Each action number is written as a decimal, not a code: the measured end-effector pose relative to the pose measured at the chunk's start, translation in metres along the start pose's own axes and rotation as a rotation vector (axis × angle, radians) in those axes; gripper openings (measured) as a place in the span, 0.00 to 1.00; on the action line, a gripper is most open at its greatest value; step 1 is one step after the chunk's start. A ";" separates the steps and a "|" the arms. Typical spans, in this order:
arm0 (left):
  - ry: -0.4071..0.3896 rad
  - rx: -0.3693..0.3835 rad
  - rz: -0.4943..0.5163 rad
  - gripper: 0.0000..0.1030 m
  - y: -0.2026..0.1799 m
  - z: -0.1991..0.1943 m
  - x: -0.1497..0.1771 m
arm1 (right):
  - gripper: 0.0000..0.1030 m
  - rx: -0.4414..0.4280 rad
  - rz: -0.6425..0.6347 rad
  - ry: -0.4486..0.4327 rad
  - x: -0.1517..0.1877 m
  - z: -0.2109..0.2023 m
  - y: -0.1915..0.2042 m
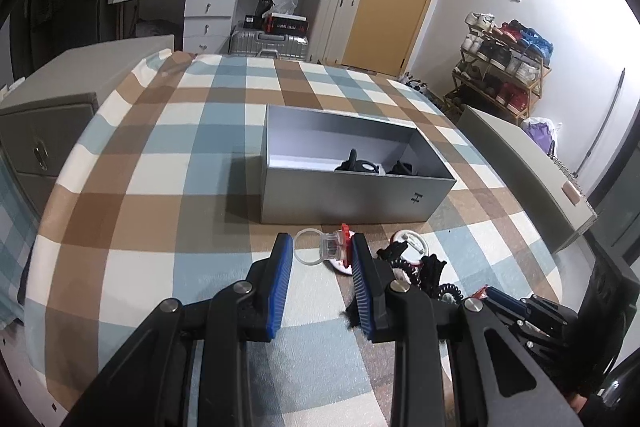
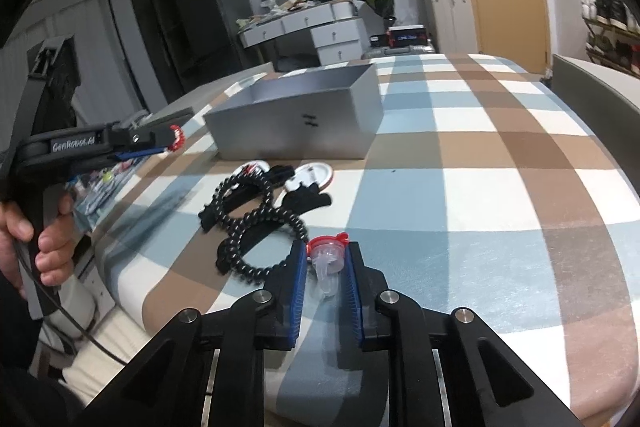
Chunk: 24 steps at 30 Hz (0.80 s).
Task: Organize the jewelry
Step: 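Grasp the clear ring with red clip using the left tool while the right tool holds the vial, then carry the vial and ring into the grey box and open both tools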
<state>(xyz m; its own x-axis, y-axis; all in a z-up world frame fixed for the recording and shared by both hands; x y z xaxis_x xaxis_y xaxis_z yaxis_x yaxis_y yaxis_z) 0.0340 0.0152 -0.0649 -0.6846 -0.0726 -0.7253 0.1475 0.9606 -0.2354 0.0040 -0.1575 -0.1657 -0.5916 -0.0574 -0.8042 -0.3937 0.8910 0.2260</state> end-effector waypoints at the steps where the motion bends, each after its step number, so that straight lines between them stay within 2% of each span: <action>1: -0.006 -0.002 0.007 0.23 -0.001 -0.001 -0.002 | 0.18 -0.006 0.011 -0.009 -0.002 -0.002 -0.002; 6: -0.026 0.001 0.018 0.23 -0.003 -0.005 -0.008 | 0.18 -0.028 0.043 -0.062 -0.019 -0.014 -0.005; 17: -0.061 0.020 0.052 0.23 -0.010 -0.003 -0.035 | 0.18 -0.150 -0.010 -0.182 -0.096 -0.025 0.020; 24: -0.072 0.031 0.069 0.23 -0.012 0.010 -0.058 | 0.18 -0.208 -0.022 -0.183 -0.138 -0.010 0.024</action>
<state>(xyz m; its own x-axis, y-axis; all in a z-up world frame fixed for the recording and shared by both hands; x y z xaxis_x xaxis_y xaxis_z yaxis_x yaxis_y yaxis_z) 0.0793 0.0056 -0.0261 -0.6189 -0.0267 -0.7850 0.2151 0.9554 -0.2021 0.0690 -0.1325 -0.0440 -0.4517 0.0239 -0.8919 -0.5523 0.7776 0.3006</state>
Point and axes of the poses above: each gripper's, at about its wrist camera, not at the fingertips, and z roughly the way its jaws point, y to its left, x to its underside, the point moved 2 cm from there along z, roughly the way its jaws point
